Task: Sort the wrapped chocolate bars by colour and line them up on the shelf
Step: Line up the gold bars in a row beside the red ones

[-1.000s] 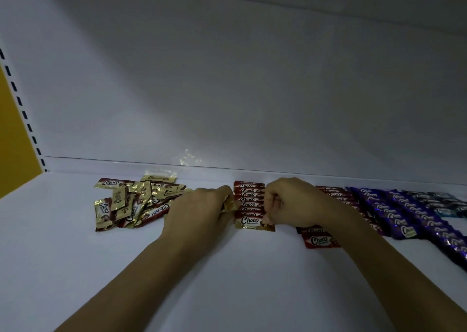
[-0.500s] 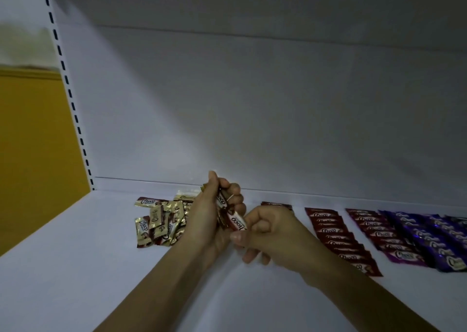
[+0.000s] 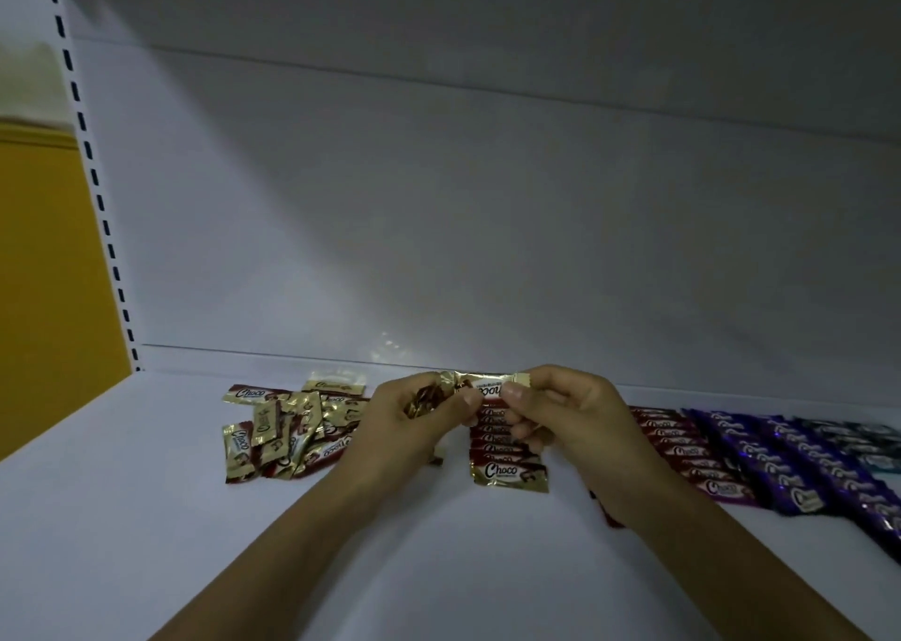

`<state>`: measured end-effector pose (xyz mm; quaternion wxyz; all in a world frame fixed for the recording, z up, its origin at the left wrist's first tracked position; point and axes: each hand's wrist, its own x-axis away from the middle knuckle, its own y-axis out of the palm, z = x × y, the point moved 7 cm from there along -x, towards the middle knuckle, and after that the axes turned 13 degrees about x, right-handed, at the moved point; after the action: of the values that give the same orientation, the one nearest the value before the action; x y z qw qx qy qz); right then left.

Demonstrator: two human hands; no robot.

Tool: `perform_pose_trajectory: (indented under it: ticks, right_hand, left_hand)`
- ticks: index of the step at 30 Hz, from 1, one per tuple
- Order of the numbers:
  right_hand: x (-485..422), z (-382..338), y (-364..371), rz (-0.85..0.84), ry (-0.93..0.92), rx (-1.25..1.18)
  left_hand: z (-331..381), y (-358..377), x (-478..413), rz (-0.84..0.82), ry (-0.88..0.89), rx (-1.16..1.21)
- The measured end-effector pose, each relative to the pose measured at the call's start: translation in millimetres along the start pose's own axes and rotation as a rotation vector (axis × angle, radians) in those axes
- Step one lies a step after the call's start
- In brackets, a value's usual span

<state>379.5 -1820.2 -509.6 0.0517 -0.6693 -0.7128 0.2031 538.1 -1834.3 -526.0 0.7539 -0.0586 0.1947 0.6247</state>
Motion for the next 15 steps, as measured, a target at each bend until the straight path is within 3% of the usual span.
perform_pose_trajectory:
  ticks: [4,8,10,12,15]
  right_hand:
    - [7,8,10,-0.081,-0.004,-0.216]
    - [1,8,1,0.043,0.027,-0.339]
    - [1,14,-18,0.174,0.053,-0.179]
    - [2,16,-34,0.230,0.052,0.172]
    - [-2,17,-29,0.047,0.018,0.474]
  left_hand:
    - [-1,16,5,-0.076,-0.014,0.122]
    - [-8,8,4,0.072,-0.061,0.109]
    - [-18,-3,1,0.184,-0.194,0.158]
    - [-25,-11,-1,0.258,-0.315,0.277]
    - [-29,-21,-1,0.332,-0.335,0.240]
